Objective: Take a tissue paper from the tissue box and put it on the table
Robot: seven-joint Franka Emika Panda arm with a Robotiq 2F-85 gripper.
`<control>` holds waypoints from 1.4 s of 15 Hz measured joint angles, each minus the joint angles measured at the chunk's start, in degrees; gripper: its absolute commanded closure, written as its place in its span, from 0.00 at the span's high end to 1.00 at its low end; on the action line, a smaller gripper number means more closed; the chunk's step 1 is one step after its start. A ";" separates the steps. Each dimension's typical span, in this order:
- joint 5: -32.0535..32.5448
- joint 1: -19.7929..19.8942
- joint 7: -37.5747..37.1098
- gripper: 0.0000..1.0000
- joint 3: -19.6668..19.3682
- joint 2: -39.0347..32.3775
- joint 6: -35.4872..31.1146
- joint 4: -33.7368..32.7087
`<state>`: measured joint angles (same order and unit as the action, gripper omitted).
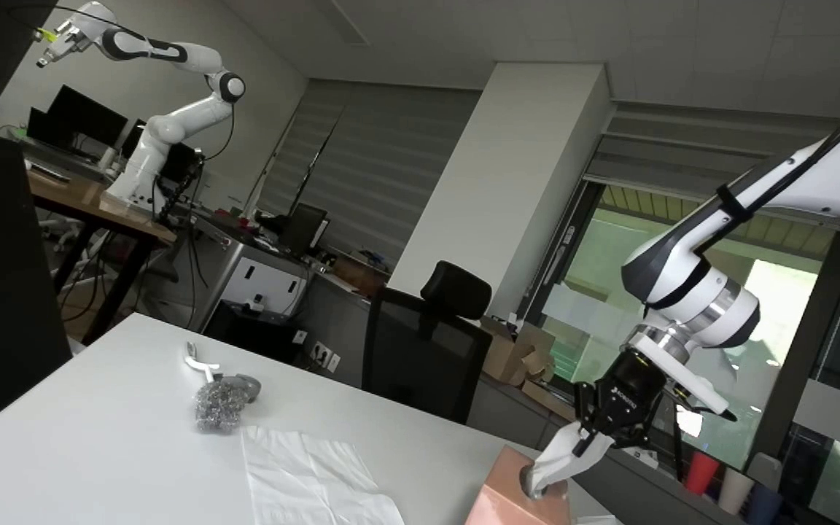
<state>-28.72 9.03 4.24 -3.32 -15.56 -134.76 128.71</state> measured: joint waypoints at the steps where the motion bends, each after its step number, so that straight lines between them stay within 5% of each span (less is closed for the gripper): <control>1: 1.39 -0.16 -1.33 0.00 -0.15 0.48 0.57 -0.38; 21: 21.28 -0.35 -18.62 0.00 -3.34 19.78 6.10 -2.21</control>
<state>-7.44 8.68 -14.38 -6.66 4.22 -128.66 126.50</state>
